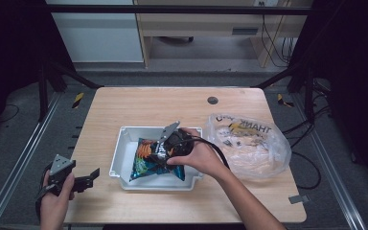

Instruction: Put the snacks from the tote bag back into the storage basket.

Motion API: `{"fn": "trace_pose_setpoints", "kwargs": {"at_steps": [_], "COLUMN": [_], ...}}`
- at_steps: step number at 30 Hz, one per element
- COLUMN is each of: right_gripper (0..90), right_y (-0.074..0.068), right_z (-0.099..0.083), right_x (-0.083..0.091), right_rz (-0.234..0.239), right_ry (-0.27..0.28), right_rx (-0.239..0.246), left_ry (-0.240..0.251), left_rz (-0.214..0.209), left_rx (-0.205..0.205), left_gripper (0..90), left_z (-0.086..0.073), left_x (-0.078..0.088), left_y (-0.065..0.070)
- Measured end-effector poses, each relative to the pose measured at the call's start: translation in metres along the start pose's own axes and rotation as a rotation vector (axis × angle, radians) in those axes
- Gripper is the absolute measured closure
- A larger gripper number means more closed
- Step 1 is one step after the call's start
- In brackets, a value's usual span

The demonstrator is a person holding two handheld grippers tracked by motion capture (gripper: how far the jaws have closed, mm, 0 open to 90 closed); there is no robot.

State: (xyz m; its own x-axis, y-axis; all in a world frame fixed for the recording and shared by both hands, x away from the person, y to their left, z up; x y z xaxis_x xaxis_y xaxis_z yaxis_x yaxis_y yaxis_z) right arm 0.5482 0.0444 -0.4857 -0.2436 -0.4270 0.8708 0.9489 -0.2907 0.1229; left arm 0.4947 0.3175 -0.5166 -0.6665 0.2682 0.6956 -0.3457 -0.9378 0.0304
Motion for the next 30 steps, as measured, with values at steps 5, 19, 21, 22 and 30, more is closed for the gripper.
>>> {"fn": "trace_pose_setpoints", "kwargs": {"at_steps": [5,19,21,22,30], "right_gripper": [11.9,10.4,9.4,9.2,9.0], "right_y": [0.001,0.004,0.004,0.005,0.006], "right_z": [0.000,0.002,0.002,0.002,-0.002], "right_x": [0.005,0.023,0.026,0.027,0.038], "right_rz": [-0.003,-0.020,-0.027,-0.029,-0.050], "right_ry": [0.014,0.061,0.067,0.072,0.095], "right_rx": [-0.012,-0.044,-0.047,-0.048,-0.067], "left_ry": [-0.002,-0.002,-0.004,0.000,-0.001], "left_rz": [0.001,0.002,0.003,0.005,0.007], "left_rx": [0.001,0.001,0.004,0.007,0.007], "left_gripper": [2.1,2.1,2.1,2.2,2.2], "left_z": [0.000,0.000,-0.001,-0.001,-0.001], "left_x": [0.000,0.000,0.000,0.000,0.000], "left_y": [0.000,0.000,0.000,-0.001,-0.001]}}
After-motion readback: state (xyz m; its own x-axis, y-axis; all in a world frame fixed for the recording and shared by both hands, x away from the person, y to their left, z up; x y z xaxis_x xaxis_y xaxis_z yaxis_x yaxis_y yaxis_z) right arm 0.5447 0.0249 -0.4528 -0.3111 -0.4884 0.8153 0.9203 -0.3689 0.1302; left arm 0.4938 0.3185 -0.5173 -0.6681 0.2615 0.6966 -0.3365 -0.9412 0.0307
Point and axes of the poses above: each handheld gripper's, and its own axes: x roughly backward along the jaws, z roughly out of its top, y roughly to its right, the point moved 10 cm from there along -x, roughly forward along the jaws, and after that the axes turned 10 degrees about -y, right-handed, at the moved point
